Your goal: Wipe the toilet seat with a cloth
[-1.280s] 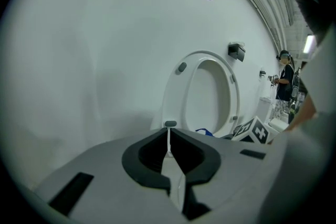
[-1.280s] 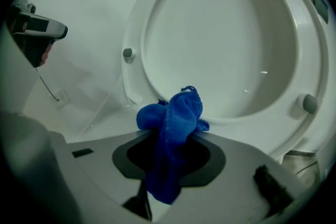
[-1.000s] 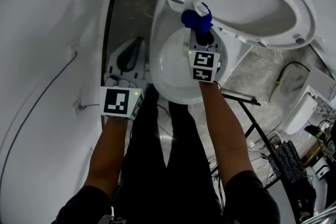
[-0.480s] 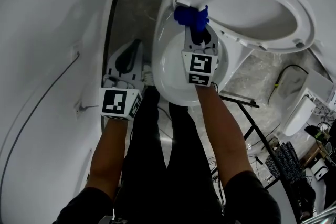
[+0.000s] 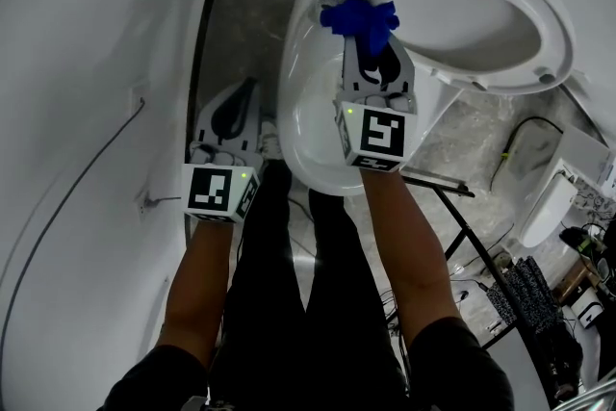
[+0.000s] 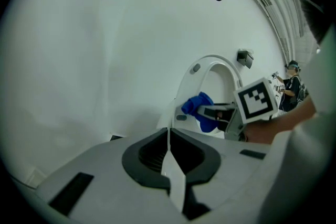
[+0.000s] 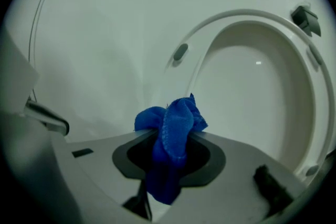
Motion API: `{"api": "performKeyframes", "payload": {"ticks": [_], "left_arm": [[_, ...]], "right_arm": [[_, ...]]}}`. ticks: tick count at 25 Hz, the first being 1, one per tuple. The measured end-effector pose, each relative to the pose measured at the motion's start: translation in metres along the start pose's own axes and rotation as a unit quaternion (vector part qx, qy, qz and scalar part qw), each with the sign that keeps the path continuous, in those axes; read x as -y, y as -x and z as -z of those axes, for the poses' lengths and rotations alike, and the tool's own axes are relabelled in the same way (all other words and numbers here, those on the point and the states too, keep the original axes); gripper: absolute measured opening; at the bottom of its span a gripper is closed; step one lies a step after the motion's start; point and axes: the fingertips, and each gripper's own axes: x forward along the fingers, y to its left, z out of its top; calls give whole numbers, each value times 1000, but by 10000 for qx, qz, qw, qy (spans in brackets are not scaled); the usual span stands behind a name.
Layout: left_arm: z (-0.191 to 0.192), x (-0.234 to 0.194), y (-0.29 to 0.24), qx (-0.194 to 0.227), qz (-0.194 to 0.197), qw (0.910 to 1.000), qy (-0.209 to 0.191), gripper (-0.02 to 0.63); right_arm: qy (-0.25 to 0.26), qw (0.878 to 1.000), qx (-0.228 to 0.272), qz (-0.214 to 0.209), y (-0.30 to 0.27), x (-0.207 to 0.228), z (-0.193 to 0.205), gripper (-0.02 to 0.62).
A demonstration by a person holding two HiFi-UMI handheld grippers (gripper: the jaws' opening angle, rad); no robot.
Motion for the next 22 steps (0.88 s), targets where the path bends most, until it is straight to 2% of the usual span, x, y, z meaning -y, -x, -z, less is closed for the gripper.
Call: {"api": "performKeyframes", "payload": {"ticks": [6, 9, 15, 22], "left_arm": [[-3, 6, -1, 32, 65, 10000, -39, 25], [-4, 8, -1, 43, 90, 9999, -53, 25], [-5, 14, -3, 12, 125, 9999, -42, 25], [-11, 43, -9, 33, 323, 9994, -131, 25]], "right_arm": [[-268, 9958, 859, 137, 11, 16, -77, 110], [-383, 9925, 1136, 255, 20, 26, -106, 110], [-524, 9862, 1484, 512, 41, 51, -136, 110], [-673, 9717, 2019, 1027, 84, 113, -174, 112]]}}
